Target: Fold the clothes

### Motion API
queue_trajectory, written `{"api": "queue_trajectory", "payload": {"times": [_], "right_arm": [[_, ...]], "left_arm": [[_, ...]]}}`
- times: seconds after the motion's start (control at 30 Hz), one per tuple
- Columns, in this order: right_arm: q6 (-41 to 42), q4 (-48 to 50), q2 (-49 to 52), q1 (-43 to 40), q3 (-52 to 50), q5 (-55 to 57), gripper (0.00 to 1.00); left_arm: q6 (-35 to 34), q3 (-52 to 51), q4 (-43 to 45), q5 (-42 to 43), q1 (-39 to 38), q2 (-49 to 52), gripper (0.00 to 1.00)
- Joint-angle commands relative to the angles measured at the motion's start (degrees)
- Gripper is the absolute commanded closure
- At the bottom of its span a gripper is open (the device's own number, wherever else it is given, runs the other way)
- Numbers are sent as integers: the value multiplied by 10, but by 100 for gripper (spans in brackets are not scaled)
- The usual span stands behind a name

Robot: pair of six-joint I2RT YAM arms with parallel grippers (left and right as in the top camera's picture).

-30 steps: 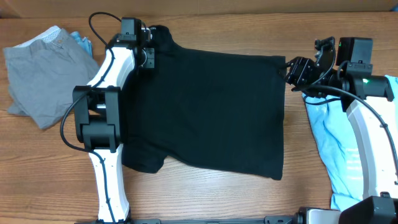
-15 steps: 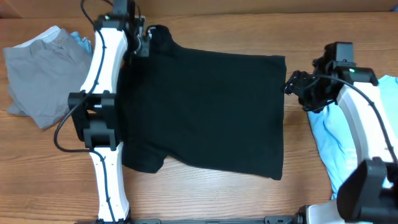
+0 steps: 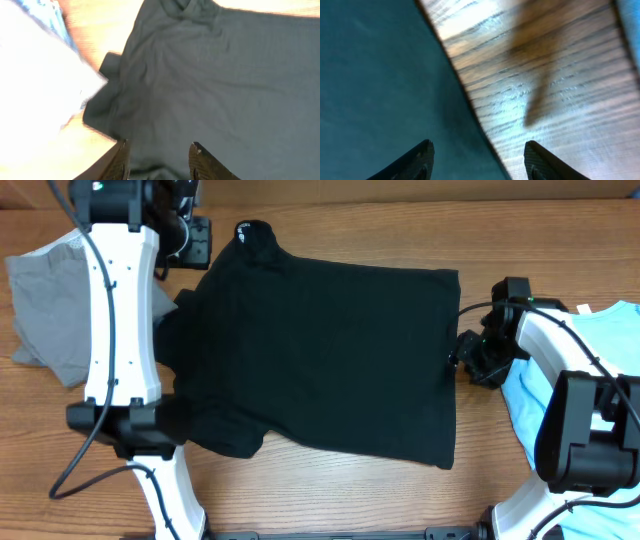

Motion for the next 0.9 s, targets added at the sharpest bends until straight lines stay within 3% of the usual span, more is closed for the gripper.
{"api": "queue_trajectory", "payload": {"times": [0.0,0.13,0.23,0.33,0.37,0.6,0.83,0.87], "right_arm": [[-3,37,1,2,-39,-23,39],[9,100,1,2,-87,-34,45],[9,133,1,2,-110,-36,63],[9,135,0,2,-110,-38,93],[7,138,0,1,-109,-37,96],[20,144,-1,-25,-52,-5,96],[35,140,-1,-59,-9,20,96],[35,139,-1,-62,-9,17,87]], "left_arm": [[6,11,-4,-6,3,-35,62],[4,11,-4,14,0,-63,62],[4,11,-4,24,-2,-90,59],[4,11,-4,10,-1,-115,58],[4,10,-4,0,-1,-124,58],[4,-45,-4,-22,-1,-188,55],[-33,-207,-4,-34,-1,-235,61],[-40,-230,-4,-34,-1,-238,62]]}}
